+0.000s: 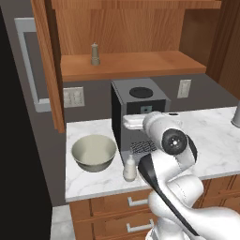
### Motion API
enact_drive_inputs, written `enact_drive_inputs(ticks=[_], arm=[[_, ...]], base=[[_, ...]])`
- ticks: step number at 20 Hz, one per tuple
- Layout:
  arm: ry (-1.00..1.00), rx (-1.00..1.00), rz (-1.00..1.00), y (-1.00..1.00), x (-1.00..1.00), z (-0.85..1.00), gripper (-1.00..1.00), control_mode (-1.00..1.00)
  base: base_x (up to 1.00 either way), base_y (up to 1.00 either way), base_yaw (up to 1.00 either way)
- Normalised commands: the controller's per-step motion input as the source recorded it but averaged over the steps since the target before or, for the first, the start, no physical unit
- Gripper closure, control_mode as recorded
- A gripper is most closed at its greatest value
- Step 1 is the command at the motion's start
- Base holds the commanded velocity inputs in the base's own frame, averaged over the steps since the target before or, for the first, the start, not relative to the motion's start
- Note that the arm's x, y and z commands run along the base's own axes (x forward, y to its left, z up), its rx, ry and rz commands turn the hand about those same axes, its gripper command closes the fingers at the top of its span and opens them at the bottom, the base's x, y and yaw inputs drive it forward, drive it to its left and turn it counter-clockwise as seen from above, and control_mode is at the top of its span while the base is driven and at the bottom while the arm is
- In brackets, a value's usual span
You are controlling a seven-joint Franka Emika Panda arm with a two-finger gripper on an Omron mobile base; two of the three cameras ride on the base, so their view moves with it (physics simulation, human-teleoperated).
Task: Retrieve the bottle and the shaker from the cabinet and place them next to the mixing bowl on the counter. Then add garlic from the fridge to the mixing bowl.
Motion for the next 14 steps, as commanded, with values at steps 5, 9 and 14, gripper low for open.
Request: enact_drive_inputs(ticks=[5,9,14], arm=[[0.06,-0.04,0.24,0.01,0.08,0.46,-1.00,-1.00],[0.21,-0.07,0.18,0.12,0.11,0.41,-1.00,-1.00],[0.26,-0.07,0.14,0.18,0.04,0.44,-1.00,-1.00]], base=[[0.00,0.00,0.00],[0.00,0.00,0.00],[0.00,0.00,0.00]])
